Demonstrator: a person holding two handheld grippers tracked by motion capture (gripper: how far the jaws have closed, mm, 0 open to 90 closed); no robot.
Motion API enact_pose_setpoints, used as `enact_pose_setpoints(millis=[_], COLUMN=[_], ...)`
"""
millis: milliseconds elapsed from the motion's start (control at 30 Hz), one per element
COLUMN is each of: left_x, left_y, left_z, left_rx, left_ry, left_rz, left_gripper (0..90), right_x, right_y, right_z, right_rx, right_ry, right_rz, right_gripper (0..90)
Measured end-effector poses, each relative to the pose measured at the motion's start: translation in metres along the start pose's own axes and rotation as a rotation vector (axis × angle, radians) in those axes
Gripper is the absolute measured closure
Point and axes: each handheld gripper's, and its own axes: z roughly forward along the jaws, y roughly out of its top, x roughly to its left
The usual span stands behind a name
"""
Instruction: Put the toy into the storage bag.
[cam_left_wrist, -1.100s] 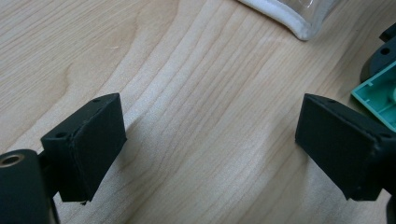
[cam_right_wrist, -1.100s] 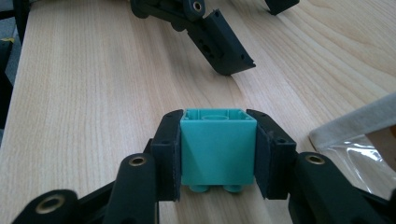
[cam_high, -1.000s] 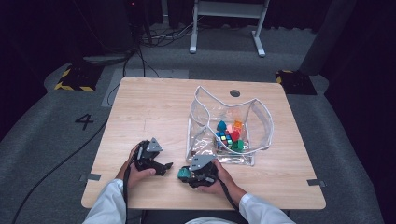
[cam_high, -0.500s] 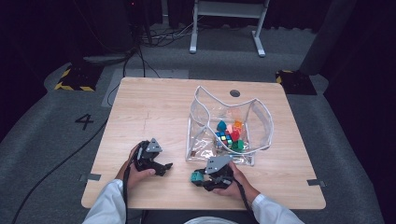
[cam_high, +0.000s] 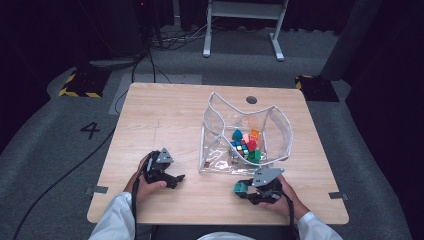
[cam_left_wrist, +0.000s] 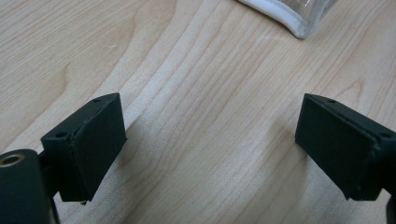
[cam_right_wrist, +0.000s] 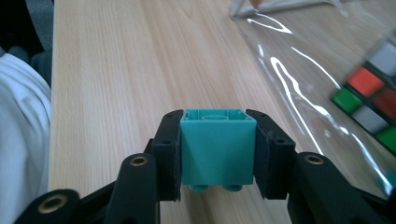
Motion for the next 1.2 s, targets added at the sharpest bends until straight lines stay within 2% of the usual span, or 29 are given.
enact_pose_setpoints(millis=[100,200,233,267,333,433,567,633,767,867,933,1033,1100,1200], left_x=[0.0,0.0,0.0,0.0,0.0,0.0,0.0,0.0,0.0,0.0,0.0,0.0,0.0,0.0], left_y=[0.0,0.0,0.0,0.0,0.0,0.0,0.0,0.0,0.0,0.0,0.0,0.0,0.0,0.0], left_z=[0.0,0.0,0.0,0.0,0.0,0.0,0.0,0.0,0.0,0.0,0.0,0.0,0.0,0.0], left_rx=[-0.001,0.002,0.002,0.001,0.001,0.001,0.0,0.001,0.0,0.001,0.001,-0.001,0.0,0.001], left_ry=[-0.001,0.003,0.003,0.003,0.005,0.003,0.004,0.003,-0.001,0.0,0.0,0.001,0.004,0.001], left_rz=[0.0,0.0,0.0,0.0,-0.001,0.0,0.001,-0.002,-0.003,-0.003,-0.003,-0.001,0.001,-0.001], left_gripper=[8.7,8.7,8.7,8.7,8.7,8.7,8.7,8.7,8.7,8.7,8.7,8.7,8.7,8.7], right_x=[-0.007,-0.011,-0.011,-0.013,-0.018,-0.022,-0.028,-0.031,-0.04,-0.048,-0.053,-0.061,-0.068,-0.076], right_y=[-0.012,-0.022,-0.022,-0.03,-0.036,-0.046,-0.059,-0.066,-0.077,-0.079,-0.078,-0.074,-0.072,-0.069], right_z=[-0.013,-0.026,-0.026,-0.035,-0.041,-0.053,-0.066,-0.071,-0.084,-0.094,-0.102,-0.113,-0.121,-0.128], right_rx=[-0.037,0.004,0.004,-0.002,-0.022,-0.012,-0.002,0.014,-0.004,-0.02,-0.031,-0.049,-0.065,-0.064], right_ry=[-0.022,-0.057,-0.057,-0.069,-0.083,-0.111,-0.126,-0.154,-0.191,-0.228,-0.244,-0.287,-0.297,-0.323], right_rz=[0.024,0.034,0.034,0.068,0.054,0.076,0.108,0.118,0.173,0.204,0.201,0.215,0.229,0.234], right_gripper=[59.0,59.0,59.0,59.1,59.1,59.1,59.1,59.1,59.1,59.1,59.1,59.1,59.1,59.1])
